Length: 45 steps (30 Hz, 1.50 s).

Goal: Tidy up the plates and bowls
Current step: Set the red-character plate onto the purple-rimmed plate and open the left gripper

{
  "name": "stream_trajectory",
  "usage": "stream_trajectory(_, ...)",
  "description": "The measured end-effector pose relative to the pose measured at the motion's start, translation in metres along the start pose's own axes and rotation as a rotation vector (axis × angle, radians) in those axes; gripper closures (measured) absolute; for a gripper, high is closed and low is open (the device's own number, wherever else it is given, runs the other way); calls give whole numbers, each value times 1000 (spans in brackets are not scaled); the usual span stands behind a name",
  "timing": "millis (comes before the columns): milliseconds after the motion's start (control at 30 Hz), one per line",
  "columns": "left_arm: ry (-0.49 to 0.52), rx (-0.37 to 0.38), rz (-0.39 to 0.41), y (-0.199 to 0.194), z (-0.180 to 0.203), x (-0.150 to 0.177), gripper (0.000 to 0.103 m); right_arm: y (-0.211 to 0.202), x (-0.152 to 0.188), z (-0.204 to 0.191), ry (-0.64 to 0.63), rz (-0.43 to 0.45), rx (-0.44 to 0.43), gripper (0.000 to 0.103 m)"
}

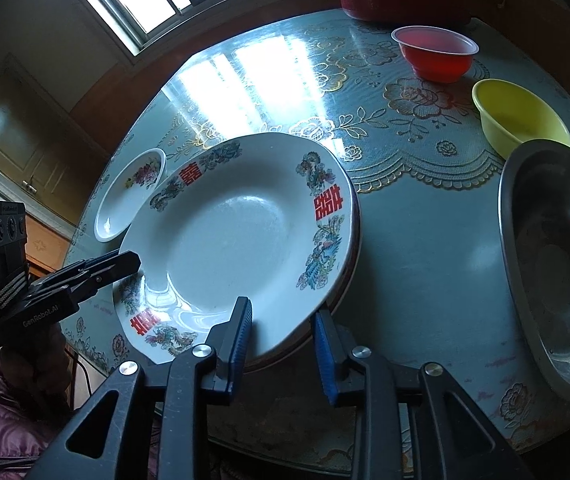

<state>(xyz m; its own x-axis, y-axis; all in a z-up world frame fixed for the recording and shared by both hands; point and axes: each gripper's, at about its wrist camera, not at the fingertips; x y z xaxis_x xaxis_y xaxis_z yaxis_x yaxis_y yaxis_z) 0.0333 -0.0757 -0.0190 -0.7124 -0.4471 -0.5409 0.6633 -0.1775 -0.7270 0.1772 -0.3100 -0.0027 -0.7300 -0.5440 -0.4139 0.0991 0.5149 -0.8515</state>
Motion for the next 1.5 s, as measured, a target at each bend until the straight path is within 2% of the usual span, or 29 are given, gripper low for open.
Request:
stream_trajectory(233, -3, -69, 8, -2, -2, 2, 77, 8, 1, -7, -30, -38, -29, 70)
stream_trajectory(433, -12, -81, 10, -3, -6, 5, 78, 15, -1, -11, -53, -64, -28, 69)
stream_trajectory(667, 12, -64, -8, 0, 0, 7, 77, 10, -5, -7, -52, -52, 18, 69)
stream_trajectory(867, 100, -80, -22, 3, 9, 8, 71, -8, -8, 4, 7, 19, 12, 69)
stream_trajectory(1067, 68, -19, -27, -2, 3, 10, 70, -9, -22, 24, 171, 96, 62, 66)
stream_trajectory(1133, 62, -8, -27, -2, 2, 11, 70, -3, -25, 27, 193, 93, 113, 62)
stream_trajectory(1200, 37, -13, -19, -3, -1, 10, 69, 6, -26, 28, 202, 68, 116, 62)
stream_trajectory(1333, -23, -26, 20, -12, -14, 7, 63, 18, -24, 28, 205, 28, 89, 62)
stream_trajectory(1367, -37, -20, 27, -13, -17, 5, 58, 19, -22, 28, 213, 21, 80, 62)
stream_trajectory(1400, -42, -14, 29, -12, -18, 2, 52, 21, -21, 29, 224, 11, 67, 62)
stream_trajectory(1500, -17, -25, 35, -6, -10, -6, 47, 26, -19, 30, 248, -6, 38, 61)
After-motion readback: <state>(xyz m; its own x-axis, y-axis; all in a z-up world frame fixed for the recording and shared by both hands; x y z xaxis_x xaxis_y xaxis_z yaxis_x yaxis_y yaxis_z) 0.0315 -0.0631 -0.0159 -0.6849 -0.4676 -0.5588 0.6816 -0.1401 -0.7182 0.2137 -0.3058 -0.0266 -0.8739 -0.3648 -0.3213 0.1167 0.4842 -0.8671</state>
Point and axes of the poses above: each gripper's, at about its wrist camera, not at the fingertips, and y roughly the way its jaws point, z to its right, x to its underside, and after that the axes turned 3 degrees about x, right-handed
